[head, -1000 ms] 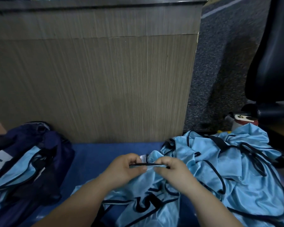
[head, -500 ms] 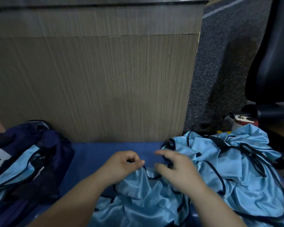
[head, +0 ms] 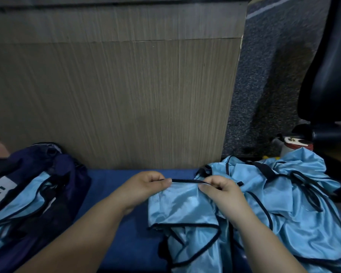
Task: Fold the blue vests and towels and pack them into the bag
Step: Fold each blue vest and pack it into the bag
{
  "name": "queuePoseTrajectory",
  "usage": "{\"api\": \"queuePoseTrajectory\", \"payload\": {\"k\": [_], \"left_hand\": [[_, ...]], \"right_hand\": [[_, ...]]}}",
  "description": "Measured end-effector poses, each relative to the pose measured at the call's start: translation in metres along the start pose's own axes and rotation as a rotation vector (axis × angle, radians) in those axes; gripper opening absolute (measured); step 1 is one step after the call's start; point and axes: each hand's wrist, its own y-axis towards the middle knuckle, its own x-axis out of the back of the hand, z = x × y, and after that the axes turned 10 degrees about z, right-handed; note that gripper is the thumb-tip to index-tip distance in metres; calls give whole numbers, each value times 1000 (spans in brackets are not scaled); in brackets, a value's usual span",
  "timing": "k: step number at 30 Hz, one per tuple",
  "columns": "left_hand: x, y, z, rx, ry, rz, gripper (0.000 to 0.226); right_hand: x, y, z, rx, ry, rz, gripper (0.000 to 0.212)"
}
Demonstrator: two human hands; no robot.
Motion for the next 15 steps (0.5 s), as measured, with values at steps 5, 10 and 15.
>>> {"api": "queuePoseTrajectory", "payload": {"k": [5, 10, 15], "left_hand": [[-13, -5, -13, 5, -199, 141, 22], [-27, -4, -20, -40, -135, 240, 9], [-31, -3, -22, -62, -211, 194, 37]], "right_hand": [[-11, -9, 6, 7, 47, 309, 43], [-28, -12, 9, 31, 88, 441, 23], [-30, -13, 6, -85, 254, 551, 54]]}}
